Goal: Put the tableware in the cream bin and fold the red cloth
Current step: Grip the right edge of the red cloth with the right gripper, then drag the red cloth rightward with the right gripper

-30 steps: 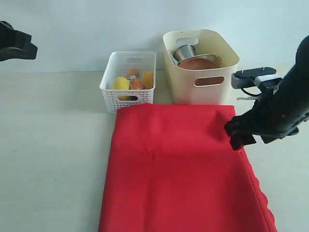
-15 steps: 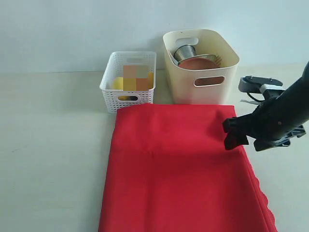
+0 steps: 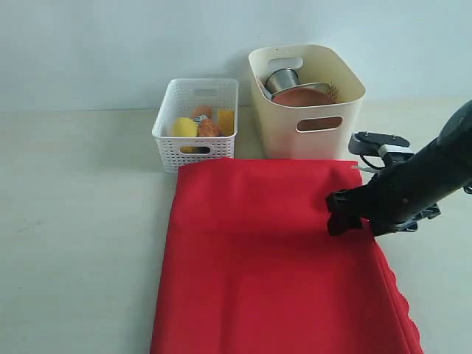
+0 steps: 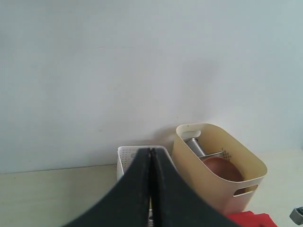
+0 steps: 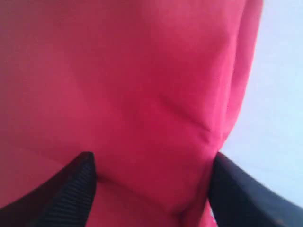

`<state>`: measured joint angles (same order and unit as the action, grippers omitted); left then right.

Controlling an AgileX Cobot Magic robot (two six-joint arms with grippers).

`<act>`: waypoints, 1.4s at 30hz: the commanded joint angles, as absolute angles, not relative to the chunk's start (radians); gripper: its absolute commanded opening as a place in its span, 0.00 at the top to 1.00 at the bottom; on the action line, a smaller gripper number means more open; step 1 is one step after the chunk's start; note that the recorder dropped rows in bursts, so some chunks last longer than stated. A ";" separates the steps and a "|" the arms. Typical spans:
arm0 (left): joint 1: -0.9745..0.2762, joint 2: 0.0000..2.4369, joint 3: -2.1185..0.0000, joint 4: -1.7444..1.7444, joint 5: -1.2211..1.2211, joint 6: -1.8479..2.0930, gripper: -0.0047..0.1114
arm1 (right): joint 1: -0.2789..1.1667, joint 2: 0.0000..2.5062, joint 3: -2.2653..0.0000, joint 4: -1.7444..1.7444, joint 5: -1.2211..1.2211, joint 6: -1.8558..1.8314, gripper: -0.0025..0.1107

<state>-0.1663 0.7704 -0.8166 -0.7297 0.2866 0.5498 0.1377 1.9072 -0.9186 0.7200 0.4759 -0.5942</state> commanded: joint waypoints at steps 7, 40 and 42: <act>-0.170 0.767 -0.814 -0.736 0.272 0.545 0.95 | 0.140 1.918 -0.915 0.706 0.498 -0.649 0.86; -0.170 0.533 -0.814 -0.727 0.345 0.560 0.95 | -0.573 2.039 -1.239 0.056 0.858 -0.129 0.98; -0.170 0.517 -0.814 -0.733 0.345 0.560 0.95 | -0.576 2.094 -1.301 0.103 0.878 -0.129 0.92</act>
